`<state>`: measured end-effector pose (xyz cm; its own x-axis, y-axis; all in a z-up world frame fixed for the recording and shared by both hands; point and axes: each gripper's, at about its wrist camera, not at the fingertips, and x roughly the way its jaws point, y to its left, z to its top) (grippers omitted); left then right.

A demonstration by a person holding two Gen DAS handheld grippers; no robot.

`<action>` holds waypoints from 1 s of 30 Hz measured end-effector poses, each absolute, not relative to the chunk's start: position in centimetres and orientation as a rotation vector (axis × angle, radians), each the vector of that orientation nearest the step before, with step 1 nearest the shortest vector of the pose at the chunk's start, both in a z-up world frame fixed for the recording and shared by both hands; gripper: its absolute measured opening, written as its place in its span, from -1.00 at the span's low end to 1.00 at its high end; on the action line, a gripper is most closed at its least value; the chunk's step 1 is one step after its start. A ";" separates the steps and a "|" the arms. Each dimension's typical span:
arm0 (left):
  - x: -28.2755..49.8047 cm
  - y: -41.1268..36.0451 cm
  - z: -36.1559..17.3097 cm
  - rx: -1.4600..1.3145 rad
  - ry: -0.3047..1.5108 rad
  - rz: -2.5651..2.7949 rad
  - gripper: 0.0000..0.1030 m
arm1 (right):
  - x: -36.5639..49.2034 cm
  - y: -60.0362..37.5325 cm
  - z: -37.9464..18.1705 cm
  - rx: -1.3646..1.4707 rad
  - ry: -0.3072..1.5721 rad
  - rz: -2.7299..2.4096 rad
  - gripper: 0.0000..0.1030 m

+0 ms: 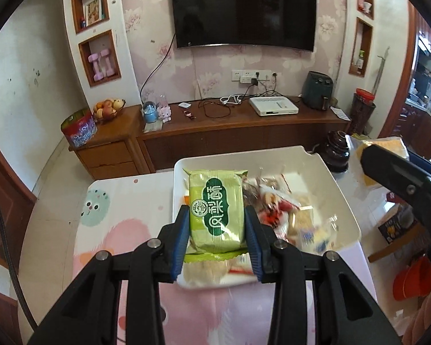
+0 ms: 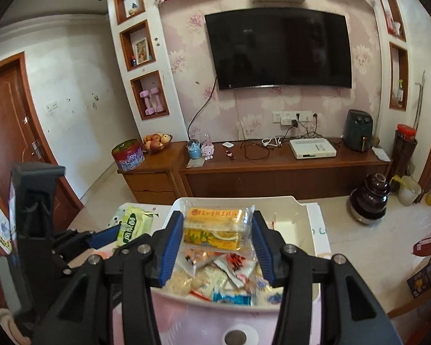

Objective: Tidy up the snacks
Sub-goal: 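Carry the green pack and yellow bar over the white box with both tools, then open both tools to drop the green pack and yellow bar into the box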

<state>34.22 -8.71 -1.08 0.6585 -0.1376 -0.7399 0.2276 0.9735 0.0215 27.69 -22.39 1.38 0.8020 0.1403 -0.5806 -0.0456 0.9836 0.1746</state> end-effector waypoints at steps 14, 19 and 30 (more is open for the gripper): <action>40.7 -9.4 -6.7 0.110 0.958 -0.162 -0.31 | 35.7 -23.4 -4.8 0.134 0.809 0.001 -0.06; 40.9 -9.8 -7.3 0.119 0.958 -0.164 -0.27 | 36.6 -23.2 -6.5 0.122 0.863 0.001 -0.03; 39.6 -10.1 -7.9 0.161 0.951 -0.155 0.93 | 36.2 -23.2 -7.9 0.105 0.925 -0.025 0.13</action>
<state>39.57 -10.11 -7.92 0.5715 -0.0603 -0.8184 0.2020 0.9769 0.0691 36.23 -23.16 -7.90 0.6017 0.0241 -0.7984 0.0666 0.9946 0.0802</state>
